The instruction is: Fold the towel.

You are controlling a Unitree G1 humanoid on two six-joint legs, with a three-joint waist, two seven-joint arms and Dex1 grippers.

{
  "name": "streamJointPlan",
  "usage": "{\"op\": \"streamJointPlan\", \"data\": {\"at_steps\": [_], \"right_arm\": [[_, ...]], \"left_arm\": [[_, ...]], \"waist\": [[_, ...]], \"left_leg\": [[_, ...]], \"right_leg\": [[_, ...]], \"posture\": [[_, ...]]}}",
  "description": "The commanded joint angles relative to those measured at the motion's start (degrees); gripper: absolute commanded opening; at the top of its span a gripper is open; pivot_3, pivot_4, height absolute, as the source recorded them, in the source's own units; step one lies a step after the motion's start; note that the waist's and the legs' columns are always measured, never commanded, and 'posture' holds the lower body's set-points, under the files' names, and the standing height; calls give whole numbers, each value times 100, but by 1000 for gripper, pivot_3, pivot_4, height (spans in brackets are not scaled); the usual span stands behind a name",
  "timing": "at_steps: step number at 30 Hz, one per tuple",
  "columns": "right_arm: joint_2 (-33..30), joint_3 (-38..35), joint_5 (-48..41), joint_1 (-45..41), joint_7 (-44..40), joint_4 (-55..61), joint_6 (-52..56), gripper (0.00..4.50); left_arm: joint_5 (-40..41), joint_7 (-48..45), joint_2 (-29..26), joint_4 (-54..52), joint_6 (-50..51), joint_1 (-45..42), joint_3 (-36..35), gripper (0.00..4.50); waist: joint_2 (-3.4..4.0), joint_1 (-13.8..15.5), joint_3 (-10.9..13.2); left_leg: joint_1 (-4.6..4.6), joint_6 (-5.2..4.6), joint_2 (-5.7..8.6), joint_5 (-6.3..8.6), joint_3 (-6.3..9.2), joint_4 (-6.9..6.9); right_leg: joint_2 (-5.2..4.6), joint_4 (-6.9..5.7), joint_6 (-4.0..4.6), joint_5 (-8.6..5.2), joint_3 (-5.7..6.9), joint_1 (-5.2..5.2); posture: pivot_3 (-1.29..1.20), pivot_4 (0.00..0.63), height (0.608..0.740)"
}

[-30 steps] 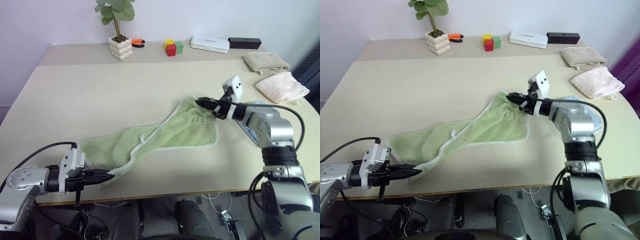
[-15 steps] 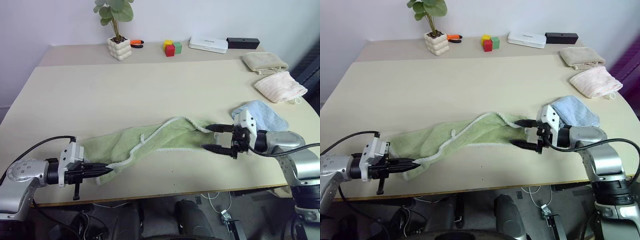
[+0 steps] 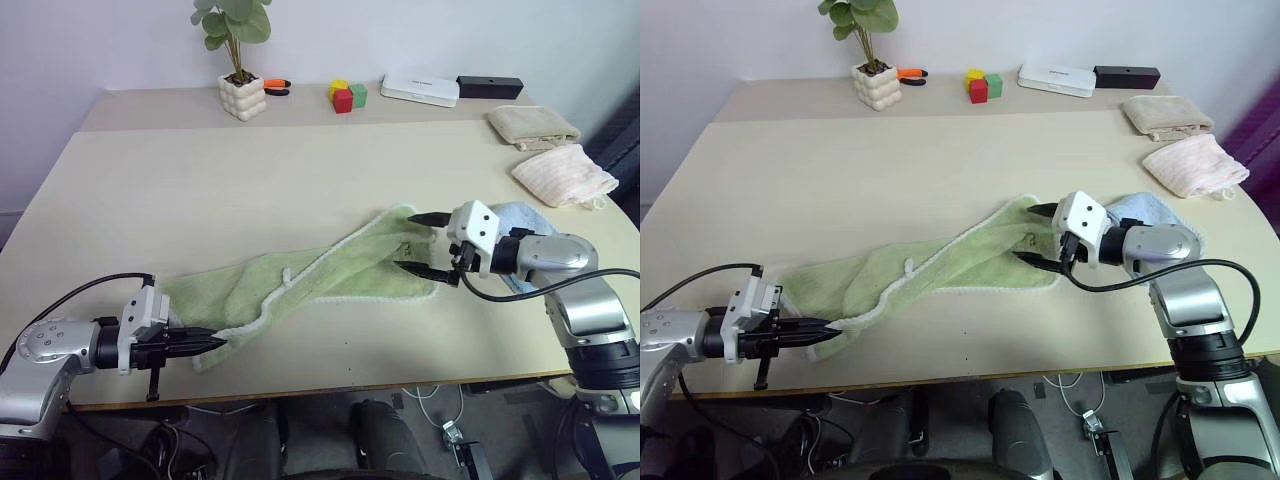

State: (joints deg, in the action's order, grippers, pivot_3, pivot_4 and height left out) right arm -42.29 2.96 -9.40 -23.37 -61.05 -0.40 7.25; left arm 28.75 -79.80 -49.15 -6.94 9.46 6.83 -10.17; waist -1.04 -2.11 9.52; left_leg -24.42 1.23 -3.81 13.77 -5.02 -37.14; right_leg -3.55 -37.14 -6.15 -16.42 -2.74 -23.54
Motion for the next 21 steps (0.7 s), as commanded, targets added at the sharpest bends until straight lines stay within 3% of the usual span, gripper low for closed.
{"op": "streamJointPlan", "data": {"at_steps": [1, 2, 11, 14, 18, 21], "right_arm": [[75, 232, 452, -300, 259, -348, -318, 2132], [177, 220, 407, -424, 308, -429, -323, 1620], [881, -247, -299, -1652, 811, -1359, 1128, 1620], [1051, -101, 17, -2124, 1237, -2137, 1417, 2377], [1320, 63, 294, -2534, 1577, -3015, 1448, 4426], [1483, 238, 500, -2702, 1643, -3465, 1376, 4475]], "left_arm": [[41, 14, -17, -143, -49, 30, -47, 0], [35, 17, -16, -137, -56, 38, -47, 0], [39, 94, 21, -230, -48, 123, -34, 0], [47, 133, 36, -263, -43, 127, -22, 0], [62, 174, 56, -306, -24, 143, -6, 0], [66, 217, 70, -387, 0, 175, 1, 0]], "waist": [[0, -7, 0], [0, -12, 0], [0, -22, 0], [0, -22, 0], [0, -42, 0], [2, -46, 1]], "left_leg": [[0, 0, 0, 0, 0, 0], [0, 0, 0, 0, 0, 0], [0, 0, -1, 0, 1, 1], [0, 0, -1, 0, -1, 0], [-1, 0, 0, 0, -2, 2], [-1, 0, 0, 0, -3, 4]], "right_leg": [[0, 0, 0, 0, 0, 0], [0, -1, 0, 0, 0, -1], [1, -5, -3, 1, 0, -1], [-1, -4, -1, 1, 0, -1], [-2, -4, -1, 1, 0, -3], [0, -5, -3, 2, -1, -6]], "posture": [[0, 150, 735], [0, 150, 735], [0, 150, 735], [0, 150, 735], [0, 150, 735], [0, 150, 735]]}}
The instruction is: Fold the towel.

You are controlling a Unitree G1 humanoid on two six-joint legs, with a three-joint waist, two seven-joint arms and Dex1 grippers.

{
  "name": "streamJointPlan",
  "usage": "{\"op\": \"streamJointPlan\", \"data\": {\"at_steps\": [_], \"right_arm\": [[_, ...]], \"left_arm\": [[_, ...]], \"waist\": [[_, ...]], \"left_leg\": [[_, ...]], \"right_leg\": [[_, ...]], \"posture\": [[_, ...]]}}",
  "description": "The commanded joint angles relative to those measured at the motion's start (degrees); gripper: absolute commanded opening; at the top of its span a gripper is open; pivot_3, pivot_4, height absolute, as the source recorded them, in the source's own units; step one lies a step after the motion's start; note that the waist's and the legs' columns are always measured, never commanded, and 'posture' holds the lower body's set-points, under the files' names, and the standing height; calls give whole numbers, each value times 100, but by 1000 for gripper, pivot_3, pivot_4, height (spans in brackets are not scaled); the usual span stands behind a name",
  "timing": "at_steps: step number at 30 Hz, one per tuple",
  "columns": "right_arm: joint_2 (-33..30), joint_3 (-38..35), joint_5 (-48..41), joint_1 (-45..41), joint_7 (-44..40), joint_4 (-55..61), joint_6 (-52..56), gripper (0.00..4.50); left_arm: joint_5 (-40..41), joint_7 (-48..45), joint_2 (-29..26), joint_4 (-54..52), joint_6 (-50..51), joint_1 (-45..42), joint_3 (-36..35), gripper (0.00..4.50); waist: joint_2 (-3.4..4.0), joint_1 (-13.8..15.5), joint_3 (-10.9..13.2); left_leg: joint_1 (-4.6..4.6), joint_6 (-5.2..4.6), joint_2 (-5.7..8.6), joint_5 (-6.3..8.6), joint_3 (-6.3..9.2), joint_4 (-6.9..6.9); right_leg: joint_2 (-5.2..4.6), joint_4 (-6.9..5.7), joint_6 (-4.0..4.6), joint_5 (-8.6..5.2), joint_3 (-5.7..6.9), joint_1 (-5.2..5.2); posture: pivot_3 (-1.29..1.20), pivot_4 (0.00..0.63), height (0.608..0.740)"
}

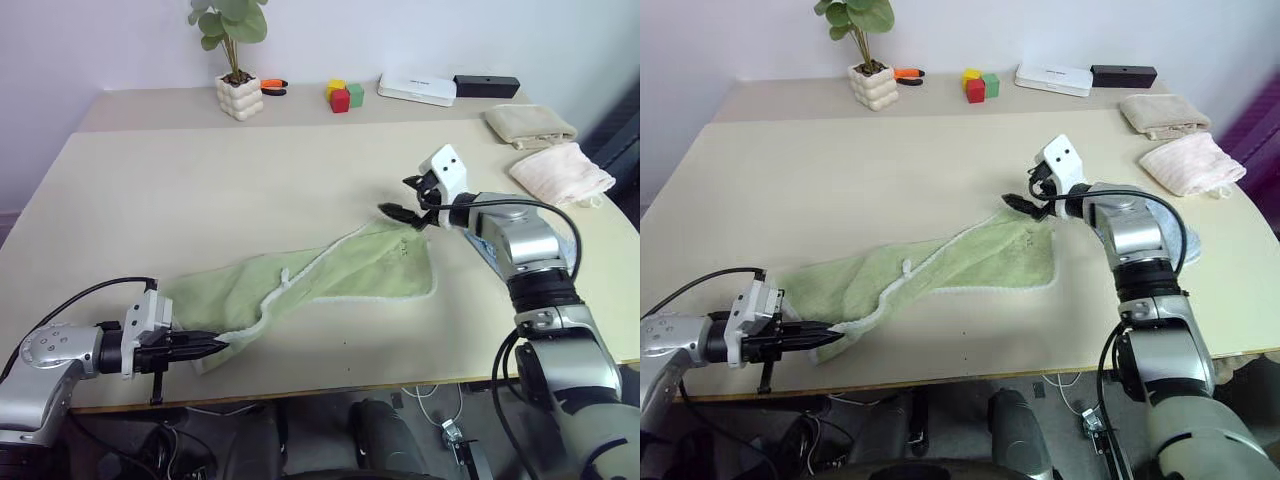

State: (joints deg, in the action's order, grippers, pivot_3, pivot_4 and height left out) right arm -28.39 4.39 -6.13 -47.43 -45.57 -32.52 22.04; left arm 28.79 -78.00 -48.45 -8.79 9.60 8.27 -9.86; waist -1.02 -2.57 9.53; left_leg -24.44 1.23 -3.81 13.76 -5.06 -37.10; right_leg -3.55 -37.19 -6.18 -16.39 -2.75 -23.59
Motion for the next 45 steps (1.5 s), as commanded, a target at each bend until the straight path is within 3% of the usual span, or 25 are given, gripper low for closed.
{"op": "streamJointPlan", "data": {"at_steps": [1, 9, 22, 25, 32, 40, 45], "right_arm": [[192, 122, 235, -394, 187, -500, -64, 4475], [448, -179, 254, -1016, 653, -1823, 180, 4475], [267, -93, 305, -1022, -272, -1784, 703, 4475], [250, 86, 437, -908, -431, -1778, 768, 3645], [391, 100, 581, -899, -197, -1822, 634, 79], [412, 86, 596, -863, -215, -1741, 550, 28], [234, -500, 79, -601, -371, -1069, 2, 28]], "left_arm": [[74, 53, 4, -234, 1, 48, -41, 0], [87, 129, 0, -349, 4, 159, -92, 0], [69, 214, 36, -387, -2, 80, -14, 0], [40, 222, 39, -387, -33, 73, 1, 0], [38, 209, 25, -373, -40, 88, -18, 0], [31, 224, 41, -346, -58, 78, -23, 0], [351, 384, 180, -193, 107, -78, -305, 0]], "waist": [[1, -2, 0], [2, 6, 1], [2, 1, 1], [1, -1, 0], [0, -8, -1], [0, -20, -3], [2, 1, 0]], "left_leg": [[0, 0, 0, 0, 0, 0], [-2, 0, 0, 0, -2, 1], [-1, 0, 0, 0, -1, 1], [0, 0, 0, 0, -1, 1], [0, 0, -1, 0, -1, 2], [4, 0, -2, 0, -1, 0], [2, 0, -1, 0, -1, 1]], "right_leg": [[0, 0, -2, 1, 0, 0], [0, -1, -13, 7, 0, -2], [1, -1, -14, 7, 0, 0], [1, -1, -14, 8, 0, 0], [1, -1, -13, 7, 0, -1], [2, -2, -11, 6, 0, 2], [1, -1, -13, 7, -1, 2]], "posture": [[0, 150, 735], [0, 150, 735], [0, 150, 735], [0, 150, 735], [0, 150, 735], [0, 150, 735], [0, 150, 735]]}}
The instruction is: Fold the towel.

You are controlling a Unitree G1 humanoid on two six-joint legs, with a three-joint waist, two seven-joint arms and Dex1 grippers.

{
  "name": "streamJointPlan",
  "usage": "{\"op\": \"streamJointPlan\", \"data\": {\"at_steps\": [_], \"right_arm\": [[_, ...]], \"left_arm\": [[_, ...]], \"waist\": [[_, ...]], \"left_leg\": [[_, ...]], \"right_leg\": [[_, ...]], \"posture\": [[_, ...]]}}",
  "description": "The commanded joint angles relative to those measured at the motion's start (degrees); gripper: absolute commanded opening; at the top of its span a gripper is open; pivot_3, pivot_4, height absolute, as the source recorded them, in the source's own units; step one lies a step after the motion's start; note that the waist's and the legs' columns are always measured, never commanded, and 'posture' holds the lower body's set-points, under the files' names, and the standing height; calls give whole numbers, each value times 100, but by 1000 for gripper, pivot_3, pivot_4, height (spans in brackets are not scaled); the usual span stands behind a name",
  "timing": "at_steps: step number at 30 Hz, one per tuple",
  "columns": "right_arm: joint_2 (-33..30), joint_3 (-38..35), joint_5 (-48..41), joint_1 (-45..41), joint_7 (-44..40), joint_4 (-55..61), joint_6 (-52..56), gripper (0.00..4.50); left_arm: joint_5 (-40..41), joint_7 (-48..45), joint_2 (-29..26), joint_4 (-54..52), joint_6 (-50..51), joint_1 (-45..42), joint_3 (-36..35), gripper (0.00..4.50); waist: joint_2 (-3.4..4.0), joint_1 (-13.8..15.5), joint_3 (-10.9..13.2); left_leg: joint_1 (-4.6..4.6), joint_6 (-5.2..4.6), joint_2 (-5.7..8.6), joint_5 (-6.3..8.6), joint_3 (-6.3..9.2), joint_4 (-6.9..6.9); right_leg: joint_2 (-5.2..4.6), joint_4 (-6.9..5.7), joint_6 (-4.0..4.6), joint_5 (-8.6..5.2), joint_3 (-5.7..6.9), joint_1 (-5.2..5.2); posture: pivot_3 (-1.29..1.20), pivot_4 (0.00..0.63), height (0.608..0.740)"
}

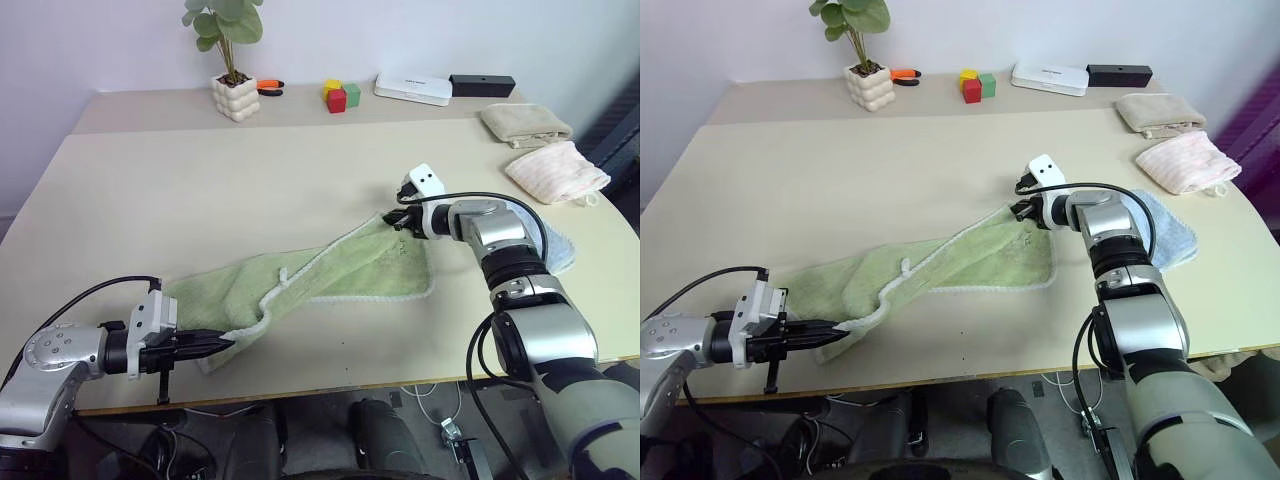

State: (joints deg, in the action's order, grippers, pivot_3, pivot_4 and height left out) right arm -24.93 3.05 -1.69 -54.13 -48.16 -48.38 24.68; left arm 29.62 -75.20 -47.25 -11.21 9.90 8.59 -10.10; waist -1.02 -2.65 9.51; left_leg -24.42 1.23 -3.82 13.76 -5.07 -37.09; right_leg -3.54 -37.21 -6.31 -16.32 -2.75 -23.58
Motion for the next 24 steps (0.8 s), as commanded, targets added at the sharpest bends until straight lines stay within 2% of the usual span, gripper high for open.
{"op": "streamJointPlan", "data": {"at_steps": [1, 4, 7, 12, 15, 20, 24], "right_arm": [[-133, -566, -603, 137, -184, 746, -93, 28], [-234, -979, -1114, 537, -290, 1664, 124, 28], [-306, -1428, -1485, 779, -54, 2168, 389, 28], [-294, -1970, -2044, 1035, 277, 2730, 676, 28], [-281, -1998, -2150, 1199, 387, 2976, 602, 28], [-96, -1838, -1978, 1058, 635, 2742, 110, 28], [234, -1624, -1571, 174, 988, 1472, -935, 28]], "left_arm": [[365, 193, 108, 127, 142, -202, -377, 0], [595, 455, 253, 464, 251, -567, -681, 0], [475, 881, 408, 1102, 81, -1157, -882, 0], [-383, 1877, 516, 2672, -660, -2500, -835, 0], [-549, 2084, 567, 3323, -872, -3077, -814, 0], [-1109, 2135, 755, 4448, -1664, -4093, -414, 0], [-1850, 2262, 906, 6264, -2544, -5655, 60, 0]], "waist": [[4, 17, 3], [4, 35, 5], [3, 56, 4], [0, 65, 4], [0, 38, 4], [0, 30, 5], [-8, 31, 10]], "left_leg": [[-2, 0, 0, 0, 0, 0], [-4, 0, 1, 0, 3, -2], [-2, 0, 1, 0, 6, -3], [-2, 0, 4, -1, 9, -6], [-3, 0, 4, -1, 7, -4], [-3, 1, 3, -1, 6, -4], [-4, 10, 4, -8, 8, -9]], "right_leg": [[0, 0, -3, 2, 0, -1], [0, -1, -6, 3, 1, 0], [0, -1, -8, 4, 3, 5], [2, -1, -8, 4, 5, 8], [6, -1, -10, 5, 3, 6], [8, -1, -12, 5, 4, 4], [14, -4, -19, 9, 3, 5]], "posture": [[0, 150, 735], [0, 150, 735], [0, 150, 735], [0, 150, 735], [0, 150, 735], [0, 150, 735], [0, 150, 735]]}}
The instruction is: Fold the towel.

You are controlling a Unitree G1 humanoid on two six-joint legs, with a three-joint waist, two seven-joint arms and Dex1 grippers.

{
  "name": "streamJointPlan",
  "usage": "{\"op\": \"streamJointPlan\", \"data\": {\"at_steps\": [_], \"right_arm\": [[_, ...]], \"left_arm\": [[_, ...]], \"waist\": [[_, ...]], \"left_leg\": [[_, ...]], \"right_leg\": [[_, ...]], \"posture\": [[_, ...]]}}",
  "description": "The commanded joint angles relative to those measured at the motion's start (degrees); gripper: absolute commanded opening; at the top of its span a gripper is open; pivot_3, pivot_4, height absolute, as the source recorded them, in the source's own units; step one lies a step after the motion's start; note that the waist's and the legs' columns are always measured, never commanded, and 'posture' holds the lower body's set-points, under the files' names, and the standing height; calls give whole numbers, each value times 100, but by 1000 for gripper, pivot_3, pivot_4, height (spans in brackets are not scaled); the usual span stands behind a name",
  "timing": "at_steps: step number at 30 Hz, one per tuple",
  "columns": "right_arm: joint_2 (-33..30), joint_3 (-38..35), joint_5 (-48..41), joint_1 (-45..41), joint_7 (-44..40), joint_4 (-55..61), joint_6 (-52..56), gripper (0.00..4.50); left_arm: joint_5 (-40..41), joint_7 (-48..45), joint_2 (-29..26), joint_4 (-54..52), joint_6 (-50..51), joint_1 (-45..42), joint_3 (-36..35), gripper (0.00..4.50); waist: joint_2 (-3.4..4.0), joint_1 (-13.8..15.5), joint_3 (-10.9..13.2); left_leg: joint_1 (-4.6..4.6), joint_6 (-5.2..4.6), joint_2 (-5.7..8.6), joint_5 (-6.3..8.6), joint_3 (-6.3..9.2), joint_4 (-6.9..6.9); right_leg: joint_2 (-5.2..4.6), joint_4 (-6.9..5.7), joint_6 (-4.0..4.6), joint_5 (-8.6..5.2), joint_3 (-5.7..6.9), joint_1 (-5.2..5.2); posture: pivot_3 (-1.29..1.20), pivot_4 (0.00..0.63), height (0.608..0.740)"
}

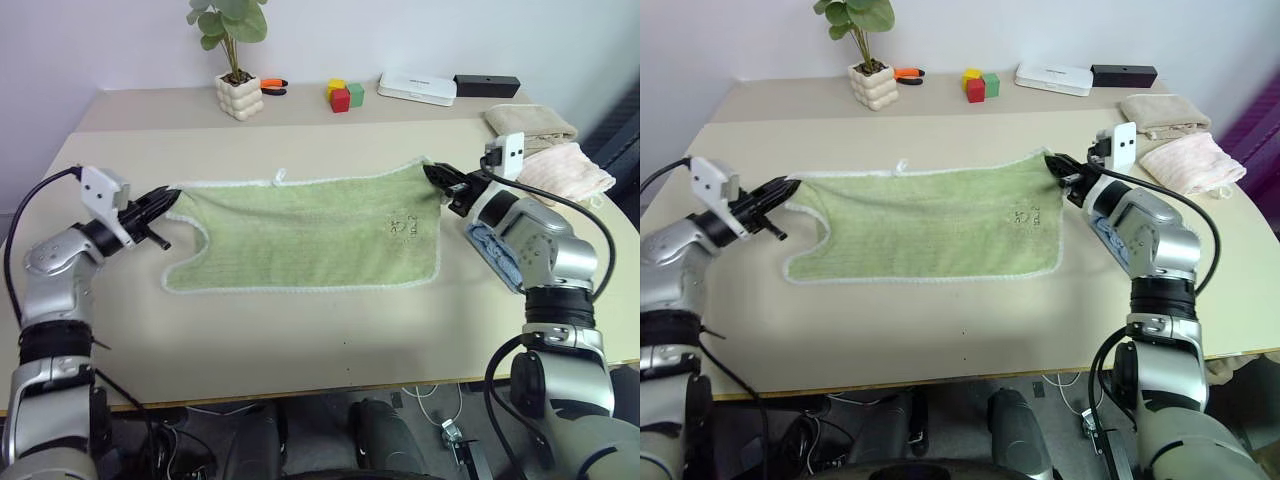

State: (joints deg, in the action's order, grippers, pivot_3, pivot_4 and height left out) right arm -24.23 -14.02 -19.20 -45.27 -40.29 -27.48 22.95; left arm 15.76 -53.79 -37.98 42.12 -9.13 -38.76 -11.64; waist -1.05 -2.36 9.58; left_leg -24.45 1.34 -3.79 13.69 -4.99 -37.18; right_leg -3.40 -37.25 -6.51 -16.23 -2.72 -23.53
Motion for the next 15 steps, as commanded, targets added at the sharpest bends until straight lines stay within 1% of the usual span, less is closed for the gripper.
{"op": "streamJointPlan", "data": {"at_steps": [1, 4, 6, 8, 9, 12, 15], "right_arm": [[215, 198, 370, -960, 275, -983, -1134, 28], [326, 166, 513, -1700, 575, -2018, -1864, 28], [302, 105, 584, -2105, 841, -2551, -2367, 28], [261, 15, 515, -2366, 825, -2793, -2692, 28], [217, -23, 495, -2409, 809, -2779, -2884, 28], [145, -65, 327, -2226, 448, -2342, -3062, 28], [167, 248, 209, -1252, -113, -898, -2693, 28]], "left_arm": [[-652, 278, -31, 1410, -862, -1349, 295, 0], [-1079, 794, -149, 2405, -1246, -2355, 444, 0], [-1368, 1082, -300, 2789, -1415, -2824, 550, 0], [-1563, 1207, -462, 2993, -1569, -3160, 610, 0], [-1591, 1189, -564, 3051, -1622, -3289, 591, 0], [-1605, 969, -846, 3149, -1825, -3418, 509, 0], [-1246, -26, -994, 3061, -2174, -3094, 248, 0]], "waist": [[-4, -2, 4], [-4, -10, 5], [-4, -15, 5], [-3, -26, 5], [-3, -26, 5], [0, -37, 7], [0, -22, 7]], "left_leg": [[-5, 7, 0, -5, 3, -1], [-18, 7, 0, -5, 4, 7], [-36, 8, 0, -5, 4, 9], [-73, 17, -1, -11, 2, 9], [-94, 36, -2, -22, 1, 9], [-97, 42, -3, -25, -4, 14], [-98, 42, -5, -25, -5, 10]], "right_leg": [[4, 0, -7, 4, 0, -4], [5, 9, -8, 4, -1, -14], [5, 11, -11, 2, -1, -31], [3, 6, -12, 2, 0, -75], [4, -1, -12, 2, 0, -98], [3, 0, -13, 2, 3, -99], [3, 0, -13, 1, 5, -99]], "posture": [[0, 150, 735], [0, 150, 735], [0, 150, 735], [0, 150, 735], [0, 150, 735], [0, 150, 735], [0, 150, 735]]}}
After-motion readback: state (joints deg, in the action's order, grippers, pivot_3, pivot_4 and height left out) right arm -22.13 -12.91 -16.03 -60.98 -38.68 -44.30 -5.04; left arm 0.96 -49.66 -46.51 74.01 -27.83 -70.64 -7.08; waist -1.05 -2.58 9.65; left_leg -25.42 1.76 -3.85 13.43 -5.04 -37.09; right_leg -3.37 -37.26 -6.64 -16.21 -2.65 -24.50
